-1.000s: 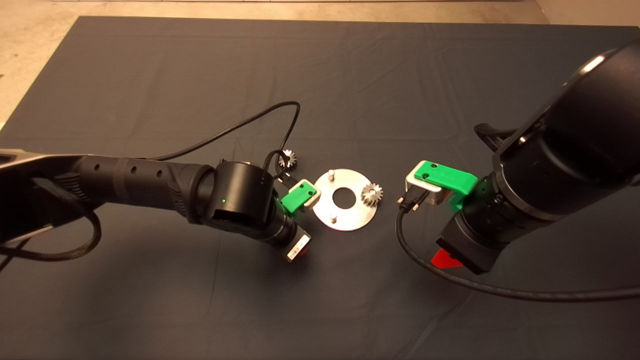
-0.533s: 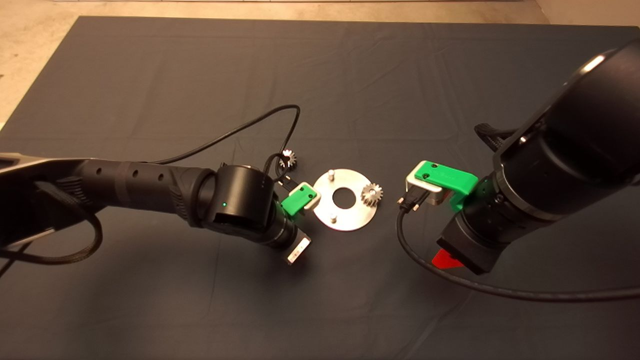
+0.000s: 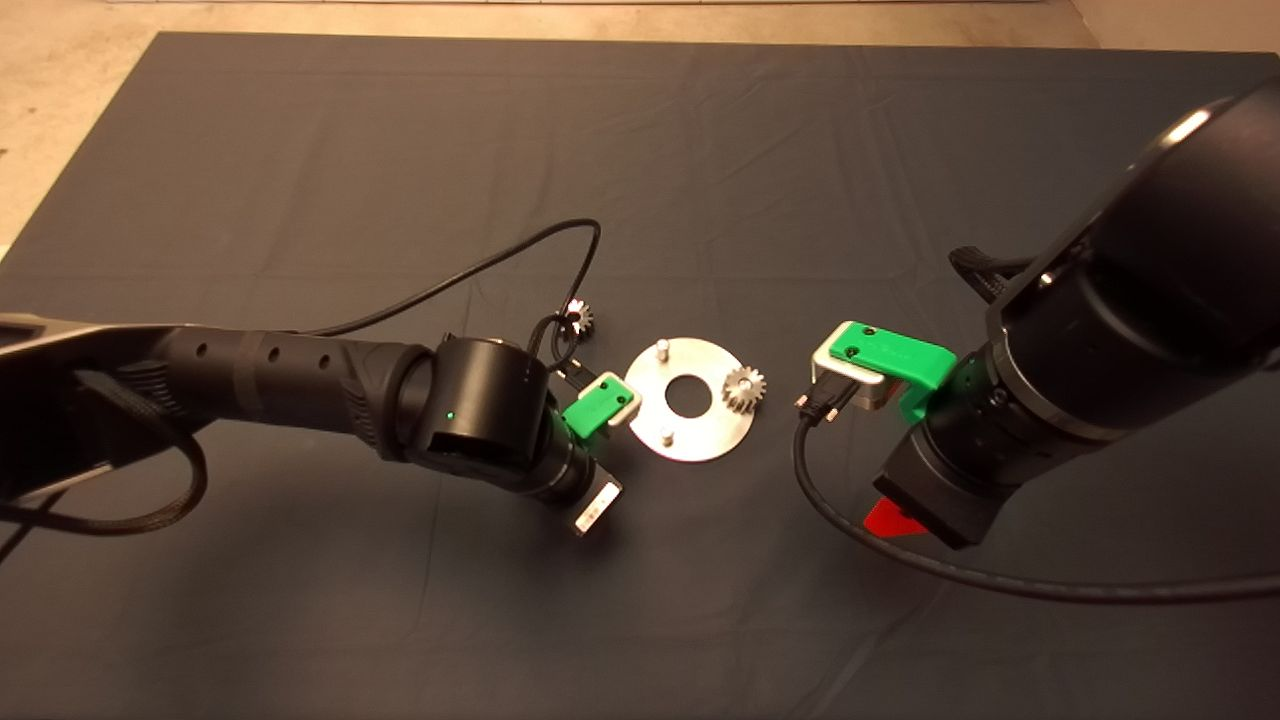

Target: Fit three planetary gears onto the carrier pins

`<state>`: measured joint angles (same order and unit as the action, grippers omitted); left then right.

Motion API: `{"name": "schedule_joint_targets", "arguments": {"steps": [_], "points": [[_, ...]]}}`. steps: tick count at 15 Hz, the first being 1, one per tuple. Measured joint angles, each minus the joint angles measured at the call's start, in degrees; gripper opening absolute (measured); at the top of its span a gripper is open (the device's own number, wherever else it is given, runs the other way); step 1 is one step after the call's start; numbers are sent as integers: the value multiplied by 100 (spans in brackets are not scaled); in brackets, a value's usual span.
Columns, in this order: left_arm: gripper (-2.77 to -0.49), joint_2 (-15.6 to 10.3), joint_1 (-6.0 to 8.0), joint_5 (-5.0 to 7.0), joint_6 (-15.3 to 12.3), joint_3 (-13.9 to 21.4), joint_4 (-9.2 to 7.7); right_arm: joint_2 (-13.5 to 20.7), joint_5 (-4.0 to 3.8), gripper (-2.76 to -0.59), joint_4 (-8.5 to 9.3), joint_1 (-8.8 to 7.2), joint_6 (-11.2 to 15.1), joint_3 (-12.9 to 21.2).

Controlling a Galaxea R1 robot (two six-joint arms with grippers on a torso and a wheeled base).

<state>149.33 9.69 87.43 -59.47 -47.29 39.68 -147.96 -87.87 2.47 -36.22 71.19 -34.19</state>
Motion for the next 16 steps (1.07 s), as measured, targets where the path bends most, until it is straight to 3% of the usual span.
{"name": "schedule_joint_targets", "arguments": {"steps": [4, 6, 10, 16], "points": [[-160, 0, -2, 1, 0, 0, 20, 0, 0, -176, 0, -16, 0, 0], [-176, 0, -2, 2, 2, 0, 56, 0, 0, -176, 2, -27, 0, 0], [-176, 0, -2, 0, 0, 0, 84, 0, 0, -176, 6, -30, 0, 0], [-199, 0, 0, 0, 0, 0, 94, 0, 0, -176, 13, -105, 2, 0]]}}
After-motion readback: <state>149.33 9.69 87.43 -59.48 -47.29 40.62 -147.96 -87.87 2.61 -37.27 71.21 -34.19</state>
